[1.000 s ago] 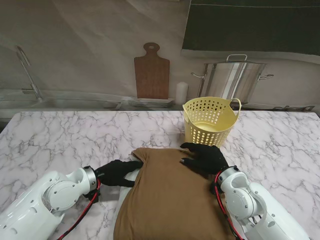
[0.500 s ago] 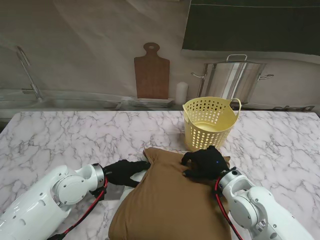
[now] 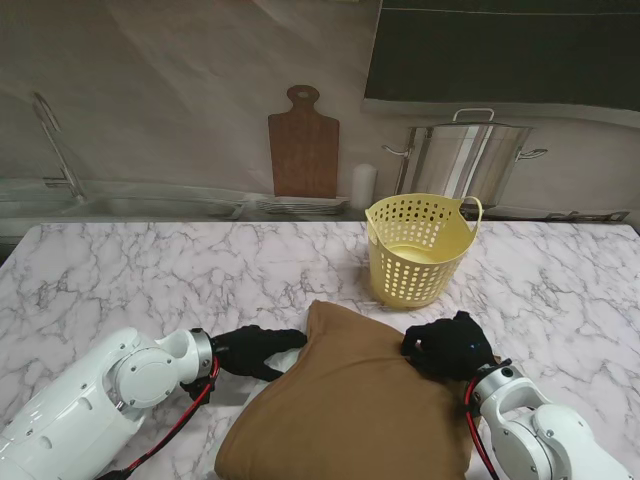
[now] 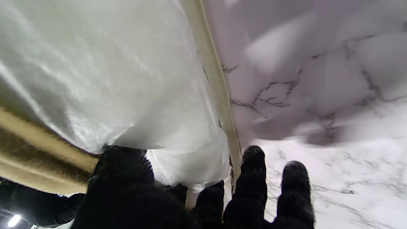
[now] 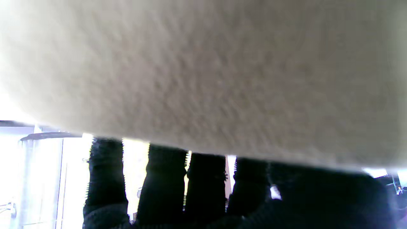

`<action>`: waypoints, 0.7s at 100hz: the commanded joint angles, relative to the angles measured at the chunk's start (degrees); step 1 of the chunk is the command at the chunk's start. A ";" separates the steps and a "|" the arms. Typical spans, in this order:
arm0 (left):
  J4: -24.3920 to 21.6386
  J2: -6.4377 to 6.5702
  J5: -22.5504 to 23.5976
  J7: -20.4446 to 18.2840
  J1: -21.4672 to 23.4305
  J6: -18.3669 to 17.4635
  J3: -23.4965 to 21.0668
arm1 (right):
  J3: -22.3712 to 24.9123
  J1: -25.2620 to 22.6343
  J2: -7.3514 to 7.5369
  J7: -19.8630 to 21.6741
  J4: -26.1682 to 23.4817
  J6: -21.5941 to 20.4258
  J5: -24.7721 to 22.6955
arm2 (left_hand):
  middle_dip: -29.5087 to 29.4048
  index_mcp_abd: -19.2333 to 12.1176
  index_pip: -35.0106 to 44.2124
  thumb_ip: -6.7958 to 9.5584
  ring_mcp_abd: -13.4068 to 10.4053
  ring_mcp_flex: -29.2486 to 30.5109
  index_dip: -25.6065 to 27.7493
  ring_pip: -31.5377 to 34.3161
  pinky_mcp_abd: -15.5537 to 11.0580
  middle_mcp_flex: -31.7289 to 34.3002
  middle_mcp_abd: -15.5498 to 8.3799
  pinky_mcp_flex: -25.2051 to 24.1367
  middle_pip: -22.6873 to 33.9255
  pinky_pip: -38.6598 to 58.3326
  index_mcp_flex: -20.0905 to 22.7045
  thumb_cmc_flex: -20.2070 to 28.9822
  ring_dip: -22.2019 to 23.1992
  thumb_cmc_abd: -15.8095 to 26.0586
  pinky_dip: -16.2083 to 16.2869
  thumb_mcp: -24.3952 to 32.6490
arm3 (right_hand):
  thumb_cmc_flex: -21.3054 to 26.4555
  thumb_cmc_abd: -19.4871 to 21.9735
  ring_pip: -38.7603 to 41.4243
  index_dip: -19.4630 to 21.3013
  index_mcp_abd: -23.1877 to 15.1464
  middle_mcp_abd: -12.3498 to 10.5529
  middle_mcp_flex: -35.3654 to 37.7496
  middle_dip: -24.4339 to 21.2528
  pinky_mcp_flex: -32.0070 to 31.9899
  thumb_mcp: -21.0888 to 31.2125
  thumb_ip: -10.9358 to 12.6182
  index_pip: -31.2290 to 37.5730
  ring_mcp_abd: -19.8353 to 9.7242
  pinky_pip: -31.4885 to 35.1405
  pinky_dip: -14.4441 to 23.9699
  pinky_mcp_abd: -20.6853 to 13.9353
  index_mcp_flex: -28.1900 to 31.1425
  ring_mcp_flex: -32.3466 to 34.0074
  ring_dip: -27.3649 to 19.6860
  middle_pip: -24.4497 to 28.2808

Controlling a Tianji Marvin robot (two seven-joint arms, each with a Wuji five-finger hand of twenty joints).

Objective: Remove the pillowcase from the pillow and put it in the laundry basket

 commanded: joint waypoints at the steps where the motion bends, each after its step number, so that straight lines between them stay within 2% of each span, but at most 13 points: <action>1: 0.60 0.34 0.09 -1.55 0.25 0.27 0.70 | -0.67 -0.29 0.39 0.50 1.50 0.18 0.19 | 0.38 -0.09 1.88 0.40 -1.04 -0.39 0.31 0.06 -0.84 -1.24 -1.09 -0.77 -0.01 7.21 -0.13 0.56 -0.98 -3.97 0.11 -0.80 | 5.21 -0.29 2.38 1.97 -0.05 -1.14 4.21 2.12 -0.07 4.18 0.82 3.81 -2.25 0.97 -0.67 -0.22 2.45 2.64 1.77 6.47; 11: 0.06 0.26 0.09 -1.21 0.46 0.20 0.69 | -2.51 1.35 0.43 0.47 2.57 -0.36 0.98 | 0.41 0.26 1.78 0.34 -0.97 -0.33 0.27 0.12 -0.80 -1.14 -0.89 -0.69 0.04 7.17 -0.51 0.09 -0.96 -3.13 0.21 -0.82 | 5.11 0.28 2.14 1.67 0.18 -1.38 4.28 2.07 0.07 3.94 0.86 3.22 -2.37 1.23 -0.68 -0.36 1.87 2.86 1.57 6.30; 18: -0.70 0.06 0.15 -0.34 1.14 0.20 0.08 | -3.85 2.69 0.39 0.59 3.12 -0.48 2.05 | 0.47 1.29 1.53 0.13 -0.91 -0.13 0.17 0.27 -0.86 -0.92 -0.46 -0.51 0.15 7.34 -1.51 -1.14 -0.88 -0.78 0.38 -1.02 | 5.17 0.88 1.96 1.32 0.60 -1.42 4.06 2.03 -0.01 3.72 0.86 2.79 -2.37 1.31 -0.72 -0.35 1.44 2.68 1.46 6.19; 27: -2.22 -0.31 -0.38 1.03 2.71 0.37 -1.61 | -5.07 4.03 0.37 0.75 3.47 -0.64 2.86 | 0.63 2.03 1.38 -0.12 -0.67 0.16 0.10 0.51 -0.83 -0.43 -0.11 -0.40 0.31 7.68 -2.52 -2.52 -0.73 2.20 0.64 -1.26 | 5.34 1.55 1.50 0.96 0.96 -1.63 3.77 1.84 -0.11 3.34 0.86 2.40 -2.26 1.40 -0.77 -0.48 0.92 2.28 1.22 5.93; 50: -6.60 -1.45 -2.27 5.70 6.73 -0.71 -6.27 | -6.40 5.69 0.38 1.66 3.77 -0.60 3.85 | 1.16 2.51 1.22 -0.52 -0.21 1.26 -0.35 1.04 -0.49 1.62 0.45 -0.07 0.72 8.97 -2.78 -4.77 -0.34 6.45 1.25 -1.70 | 5.60 2.20 1.09 0.36 1.71 -1.62 3.73 1.48 -0.34 2.60 0.93 2.05 -2.20 1.45 -0.90 -0.49 0.50 2.39 0.93 5.78; 70: -7.87 -1.63 -5.19 6.00 6.27 -1.42 -5.25 | -7.63 7.02 0.31 1.85 4.72 -0.26 4.96 | 1.49 2.32 1.43 -0.66 -0.25 1.67 -0.30 1.14 -0.30 2.61 0.26 -0.13 0.76 9.63 -2.75 -5.81 -0.13 7.61 1.44 -1.89 | 5.77 2.63 1.07 -0.08 2.22 -1.57 3.70 1.20 -0.42 2.03 1.06 1.88 -2.12 1.50 -1.03 -0.41 0.13 2.45 0.89 5.92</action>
